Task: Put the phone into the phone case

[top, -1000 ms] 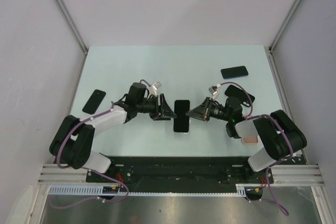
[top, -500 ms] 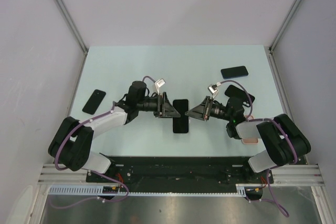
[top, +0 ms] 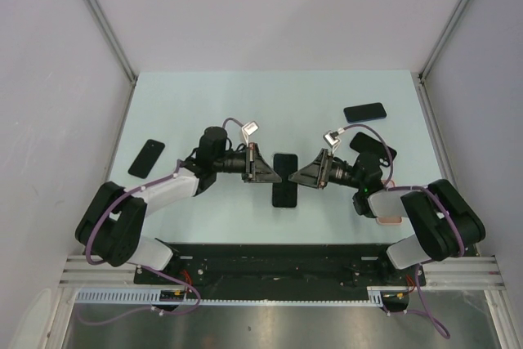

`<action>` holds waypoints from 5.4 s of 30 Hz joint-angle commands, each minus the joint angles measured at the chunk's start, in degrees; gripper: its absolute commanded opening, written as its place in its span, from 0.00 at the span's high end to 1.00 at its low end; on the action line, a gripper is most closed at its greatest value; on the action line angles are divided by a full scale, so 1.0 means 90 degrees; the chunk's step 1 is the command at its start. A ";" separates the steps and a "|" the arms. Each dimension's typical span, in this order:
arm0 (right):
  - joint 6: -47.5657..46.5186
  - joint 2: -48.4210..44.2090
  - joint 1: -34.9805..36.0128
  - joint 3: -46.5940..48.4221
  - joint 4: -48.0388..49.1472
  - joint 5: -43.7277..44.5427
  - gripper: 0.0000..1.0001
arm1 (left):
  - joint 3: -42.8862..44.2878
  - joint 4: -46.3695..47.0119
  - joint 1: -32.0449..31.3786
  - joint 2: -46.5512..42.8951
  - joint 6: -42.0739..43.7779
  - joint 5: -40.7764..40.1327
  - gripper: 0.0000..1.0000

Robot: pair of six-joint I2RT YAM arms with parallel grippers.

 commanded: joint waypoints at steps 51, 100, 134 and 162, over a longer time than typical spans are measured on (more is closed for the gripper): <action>-0.1517 -0.2149 -0.0722 0.0548 -0.1962 -0.0061 0.22 | 0.0320 0.0428 -0.0153 -0.0322 0.0535 0.0845 1.00; -0.1879 -0.1963 -0.0566 0.0958 -0.2557 -0.0208 0.99 | 0.1521 -0.1301 -0.0300 0.0635 0.1258 0.0591 0.95; -0.0658 -0.1221 0.0030 -0.0145 -0.0136 0.0281 0.66 | -0.0002 0.2195 -0.0017 0.0118 -0.1135 0.0660 1.00; -0.2609 -0.1310 0.0010 0.0772 -0.4431 0.1501 1.00 | 0.1472 -0.4042 0.0003 -0.1014 0.2312 -0.2365 0.09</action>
